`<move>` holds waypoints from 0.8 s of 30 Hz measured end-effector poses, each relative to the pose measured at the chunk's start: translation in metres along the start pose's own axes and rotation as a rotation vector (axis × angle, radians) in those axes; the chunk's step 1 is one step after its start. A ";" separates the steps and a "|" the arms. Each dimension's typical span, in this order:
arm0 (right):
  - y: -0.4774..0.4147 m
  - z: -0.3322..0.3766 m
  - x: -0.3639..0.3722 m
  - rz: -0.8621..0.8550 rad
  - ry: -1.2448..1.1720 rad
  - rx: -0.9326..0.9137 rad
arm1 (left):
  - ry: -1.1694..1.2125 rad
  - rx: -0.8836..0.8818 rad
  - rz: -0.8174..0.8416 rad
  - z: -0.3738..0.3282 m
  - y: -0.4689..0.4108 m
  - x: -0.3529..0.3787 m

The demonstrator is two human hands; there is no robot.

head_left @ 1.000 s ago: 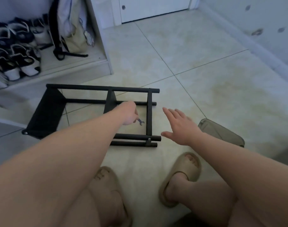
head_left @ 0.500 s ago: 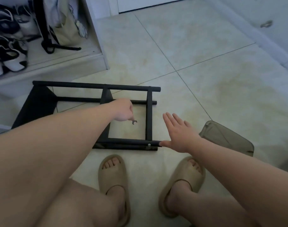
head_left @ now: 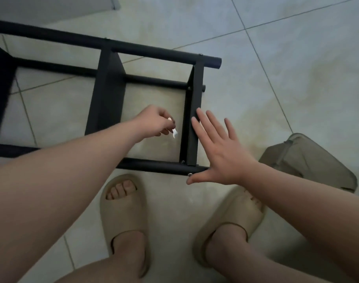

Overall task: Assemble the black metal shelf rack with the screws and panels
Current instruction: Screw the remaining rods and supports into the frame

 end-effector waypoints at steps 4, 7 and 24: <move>-0.004 0.003 0.003 -0.060 0.013 -0.059 | 0.114 0.039 0.002 0.006 -0.007 0.006; -0.005 0.006 0.004 -0.122 0.040 -0.143 | 0.128 0.050 0.069 0.010 -0.001 0.011; -0.013 0.006 0.010 -0.226 -0.033 -0.279 | 0.199 0.000 0.365 0.009 0.022 0.046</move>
Point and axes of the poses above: each hand's wrist, its own y-axis away from the middle knuckle, its own x-axis out of the palm, z = x × y, the point moved 8 cm from there along -y, towards the middle knuckle, and after that the axes turned 12 degrees about -y, right-handed, at the moved point
